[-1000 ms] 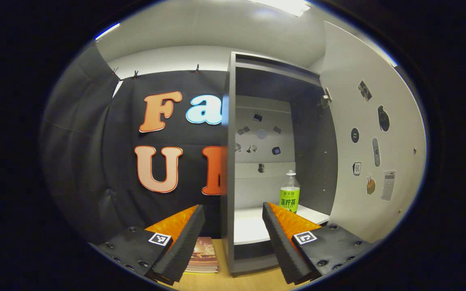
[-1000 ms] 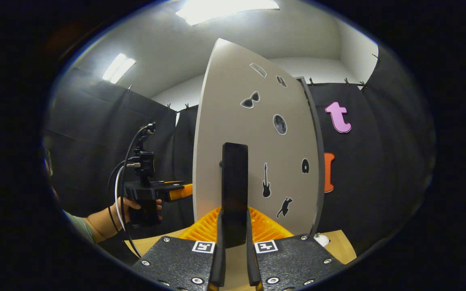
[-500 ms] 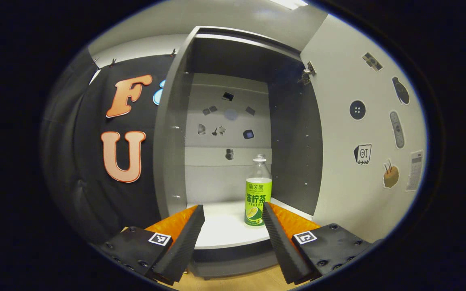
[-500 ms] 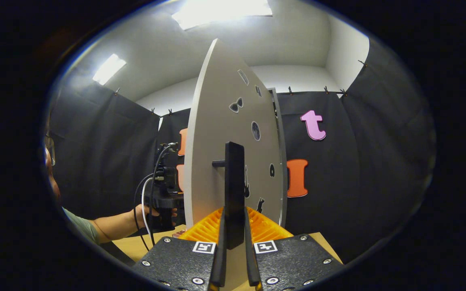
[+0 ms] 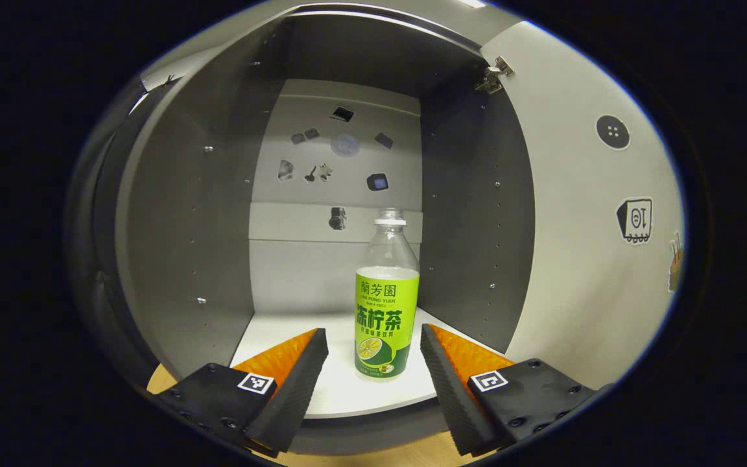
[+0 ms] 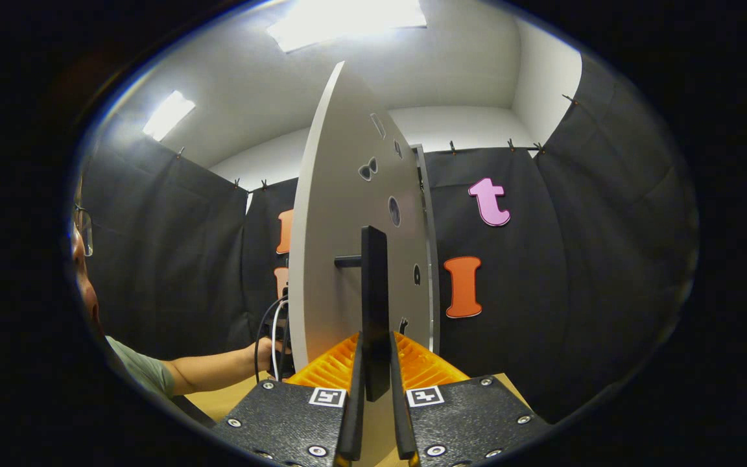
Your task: Open the cabinet door with the right hand, grasp the bottle in the cabinet with the left hand and place it on the coaster, then close the cabinet door with the right hand.
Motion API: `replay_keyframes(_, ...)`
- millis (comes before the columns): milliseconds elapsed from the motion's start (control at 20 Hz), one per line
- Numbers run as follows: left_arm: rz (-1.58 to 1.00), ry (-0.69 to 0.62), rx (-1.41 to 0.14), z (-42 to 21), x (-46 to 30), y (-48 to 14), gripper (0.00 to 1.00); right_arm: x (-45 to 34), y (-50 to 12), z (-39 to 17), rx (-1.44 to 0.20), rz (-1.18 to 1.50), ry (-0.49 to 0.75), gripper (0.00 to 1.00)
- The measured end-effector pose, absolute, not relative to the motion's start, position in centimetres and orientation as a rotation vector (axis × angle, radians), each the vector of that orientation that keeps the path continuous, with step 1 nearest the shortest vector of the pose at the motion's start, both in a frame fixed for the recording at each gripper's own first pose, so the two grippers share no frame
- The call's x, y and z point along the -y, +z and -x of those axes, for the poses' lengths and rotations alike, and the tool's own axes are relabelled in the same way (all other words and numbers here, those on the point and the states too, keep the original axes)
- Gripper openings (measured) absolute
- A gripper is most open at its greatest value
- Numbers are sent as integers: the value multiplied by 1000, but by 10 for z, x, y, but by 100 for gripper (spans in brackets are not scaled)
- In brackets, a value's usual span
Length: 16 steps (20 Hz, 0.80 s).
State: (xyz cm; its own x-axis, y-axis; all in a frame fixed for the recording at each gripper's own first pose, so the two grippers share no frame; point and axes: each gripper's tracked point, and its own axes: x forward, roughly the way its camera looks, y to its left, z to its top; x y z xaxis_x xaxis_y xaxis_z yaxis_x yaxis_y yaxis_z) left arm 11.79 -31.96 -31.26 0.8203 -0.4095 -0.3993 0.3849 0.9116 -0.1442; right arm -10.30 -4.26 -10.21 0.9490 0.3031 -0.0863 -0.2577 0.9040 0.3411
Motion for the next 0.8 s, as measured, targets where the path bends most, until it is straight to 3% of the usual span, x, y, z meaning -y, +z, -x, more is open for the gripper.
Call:
replay_keyframes(350, 21, -356, -419, -162, 338, -340, 93, 48, -102, 101, -130, -365, 223, 20)
replay_keyframes(500, 82, -353, -431, -182, 345, -346, 95, 44, -103, 107, -125, -414, 230, 14)
replay_keyframes(600, 127, -346, -446, -193, 349, -351, 91, 44, -103, 109, -118, -446, 258, 14)
replay_keyframes(800, 108, -301, -465, -207, 340, -367, 94, 48, -103, 108, -98, -446, 252, 18)
